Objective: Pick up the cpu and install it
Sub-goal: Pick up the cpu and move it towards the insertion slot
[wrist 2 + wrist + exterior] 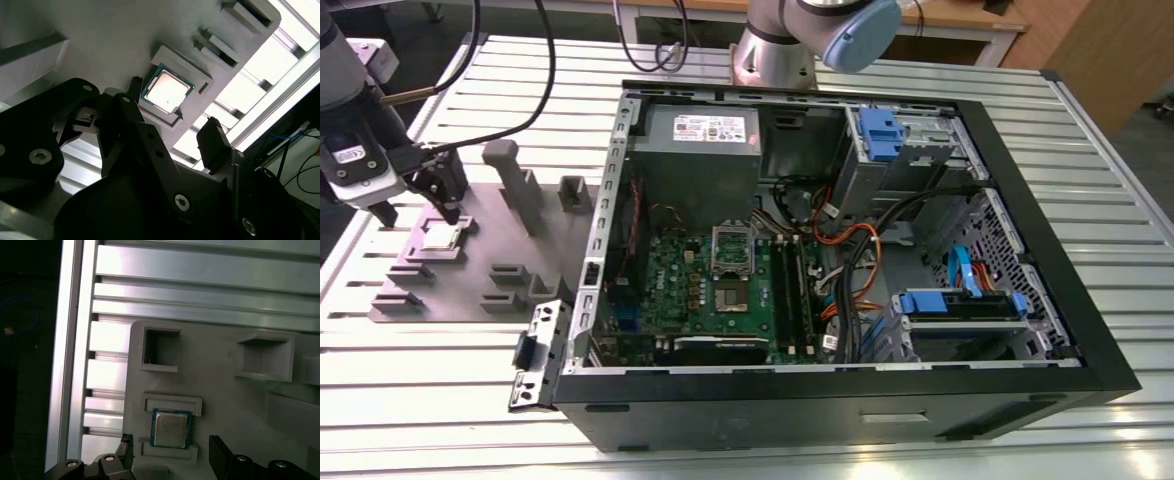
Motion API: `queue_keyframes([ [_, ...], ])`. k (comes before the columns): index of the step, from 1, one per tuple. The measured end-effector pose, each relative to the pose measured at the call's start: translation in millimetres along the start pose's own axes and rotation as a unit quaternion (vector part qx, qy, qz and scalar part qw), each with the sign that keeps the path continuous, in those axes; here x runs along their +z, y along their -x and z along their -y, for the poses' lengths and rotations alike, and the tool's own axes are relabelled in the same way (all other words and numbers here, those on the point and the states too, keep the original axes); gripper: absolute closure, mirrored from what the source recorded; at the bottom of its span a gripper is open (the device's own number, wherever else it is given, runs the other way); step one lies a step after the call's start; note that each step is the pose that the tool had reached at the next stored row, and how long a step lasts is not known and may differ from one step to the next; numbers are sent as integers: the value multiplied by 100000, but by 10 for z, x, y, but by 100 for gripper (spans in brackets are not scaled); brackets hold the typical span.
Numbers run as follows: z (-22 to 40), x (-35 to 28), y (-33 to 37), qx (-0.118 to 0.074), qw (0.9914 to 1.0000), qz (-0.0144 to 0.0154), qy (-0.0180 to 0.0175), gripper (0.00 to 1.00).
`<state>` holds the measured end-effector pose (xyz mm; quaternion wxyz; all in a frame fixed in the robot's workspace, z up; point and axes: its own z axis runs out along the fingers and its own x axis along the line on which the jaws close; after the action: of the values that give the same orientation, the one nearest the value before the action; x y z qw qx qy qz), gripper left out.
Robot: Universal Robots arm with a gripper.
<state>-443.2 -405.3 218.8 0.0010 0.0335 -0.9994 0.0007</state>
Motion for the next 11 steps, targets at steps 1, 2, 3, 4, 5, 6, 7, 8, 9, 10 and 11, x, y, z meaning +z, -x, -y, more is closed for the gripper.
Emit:
queue_keyframes([
  [1,0,0,0,1,100000,-2,-29,29],
  [2,0,0,0,0,100000,-2,-59,29],
  [3,0,1,0,0,100000,-3,-87,29],
  [4,0,1,0,1,100000,-6,-115,29],
  [5,0,1,0,0,100000,-8,-147,29],
  [6,0,1,0,1,100000,-8,-177,29],
  [7,0,1,0,2,100000,-9,-208,29],
  [8,0,2,0,-2,100000,-10,-236,29],
  [9,0,2,0,0,100000,-12,-266,29],
  [10,0,2,0,1,100000,-14,-295,29],
  [11,0,2,0,0,99999,-16,-325,29],
])
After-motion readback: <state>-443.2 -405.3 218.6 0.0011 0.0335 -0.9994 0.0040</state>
